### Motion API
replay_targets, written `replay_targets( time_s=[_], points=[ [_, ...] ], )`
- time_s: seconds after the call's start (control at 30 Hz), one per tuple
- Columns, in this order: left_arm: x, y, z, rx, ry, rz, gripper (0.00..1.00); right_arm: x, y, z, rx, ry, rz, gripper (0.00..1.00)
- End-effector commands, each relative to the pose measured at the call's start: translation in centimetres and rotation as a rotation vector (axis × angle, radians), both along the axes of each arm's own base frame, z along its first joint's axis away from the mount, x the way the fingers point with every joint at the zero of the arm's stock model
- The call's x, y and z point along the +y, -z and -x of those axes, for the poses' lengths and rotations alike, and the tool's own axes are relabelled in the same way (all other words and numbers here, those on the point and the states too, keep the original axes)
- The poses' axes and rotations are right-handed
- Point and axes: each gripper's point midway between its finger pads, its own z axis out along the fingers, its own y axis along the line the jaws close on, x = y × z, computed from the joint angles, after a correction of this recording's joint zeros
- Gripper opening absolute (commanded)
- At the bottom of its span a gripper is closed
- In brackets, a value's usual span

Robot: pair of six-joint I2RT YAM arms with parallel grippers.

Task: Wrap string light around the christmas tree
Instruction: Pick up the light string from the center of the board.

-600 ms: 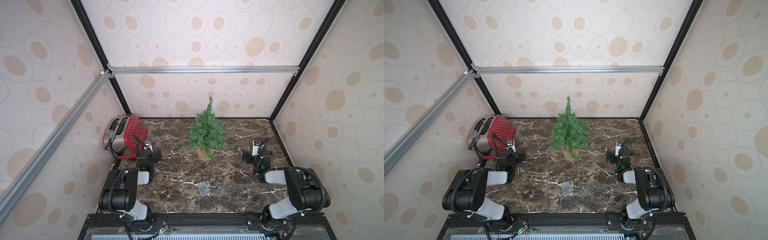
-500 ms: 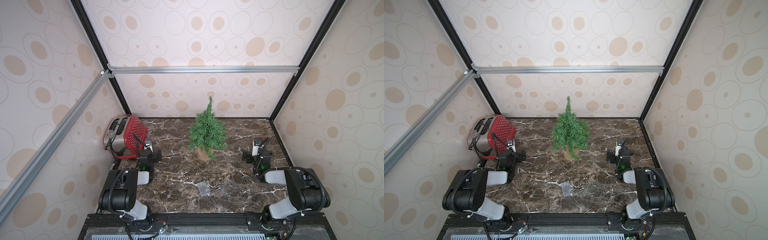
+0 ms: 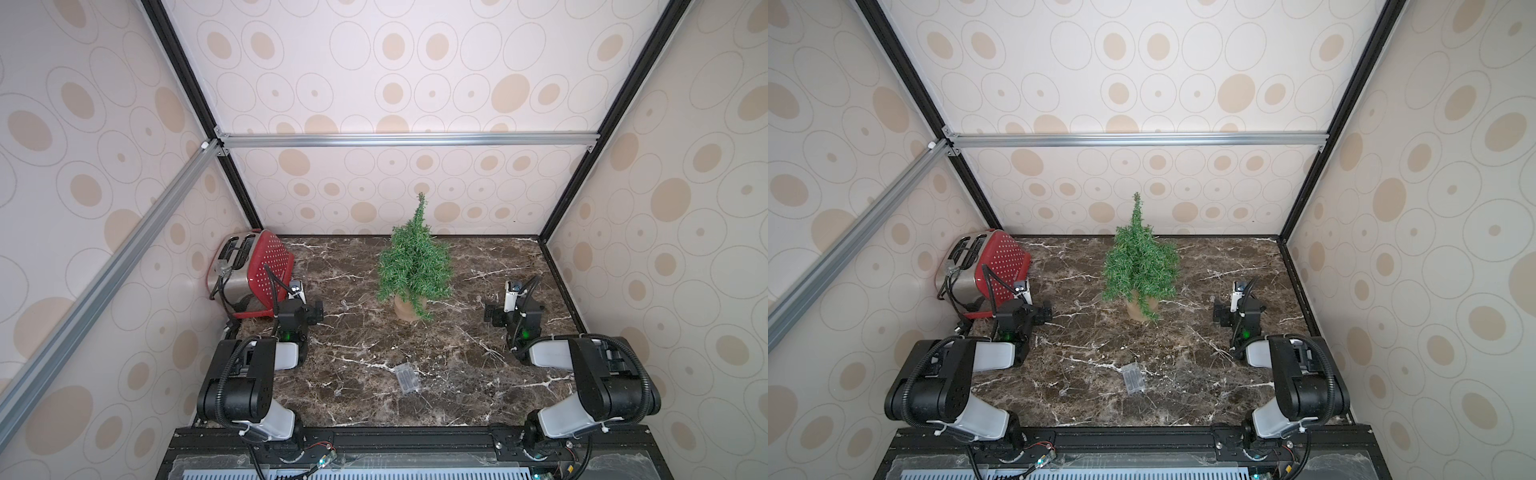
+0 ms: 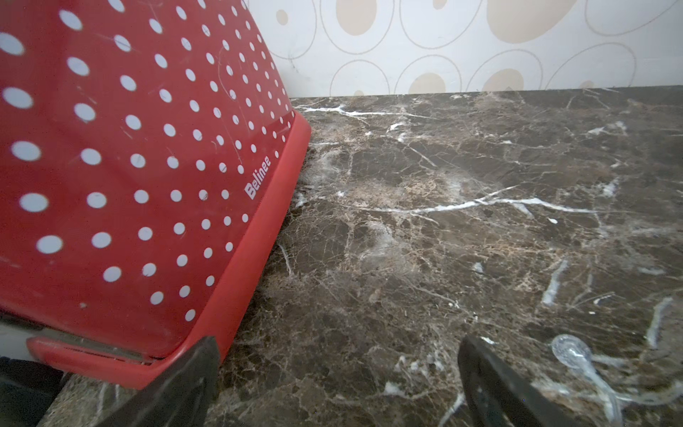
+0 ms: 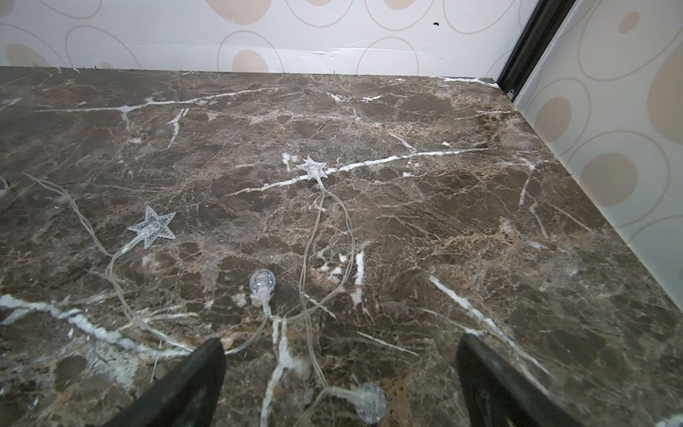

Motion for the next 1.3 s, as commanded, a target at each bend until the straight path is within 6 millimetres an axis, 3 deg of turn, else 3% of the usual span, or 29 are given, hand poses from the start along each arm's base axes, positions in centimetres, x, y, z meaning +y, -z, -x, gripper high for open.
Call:
replay_targets(
  time_s=[0.0, 0.27, 0.37, 0.47, 0.6, 0.67, 0.8, 0.97, 1.03, 1.27],
  points=[
    [0.1, -1.0, -0.8, -0.026, 0.002, -0.009, 0.99, 0.3, -0.7, -0.6, -0.025, -0.011, 0.014, 1.00],
    [0.2, -1.0, -0.8, -0.027, 0.000, -0.007, 0.99, 0.3, -0.7, -0.6, -0.028, -0.011, 0.014, 1.00],
    [0.0, -2.4, -1.1, -0.003, 0.008, -0.004, 0.99, 0.7, -2.8, -0.1, -0.081, -0.039, 0.017, 1.00],
    [-0.1, -6.0, -1.4, 0.079, 0.025, -0.015, 0.99, -0.4, -6.0, 1.4, -0.090, 0.034, 0.004, 1.00],
    [1.9, -12.5, 0.8, -0.100, -0.158, 0.111, 0.99, -2.4, -10.1, 3.8, -0.205, 0.207, -0.201, 1.00],
    [2.4, -14.4, 2.3, -0.130, -0.224, 0.194, 0.99, -3.0, -10.6, 4.7, -0.163, 0.241, -0.337, 1.00],
    [-0.2, -18.1, 2.6, -0.141, -0.071, 0.251, 0.99, -4.0, -11.1, 6.0, 0.005, 0.292, -0.467, 1.00],
    [-0.2, -24.1, 1.8, -0.260, -0.055, 0.252, 0.99, -2.1, -11.4, 7.3, 0.241, 0.249, -0.515, 0.98],
    [-0.2, -24.8, 1.2, -0.267, -0.053, 0.252, 0.99, -1.1, -11.1, 8.1, 0.319, 0.232, -0.530, 0.95],
    [-2.6, -23.0, -1.4, -0.197, -0.001, 0.257, 0.99, 1.3, -8.7, 10.7, 0.480, 0.249, -0.466, 0.82]
  ],
)
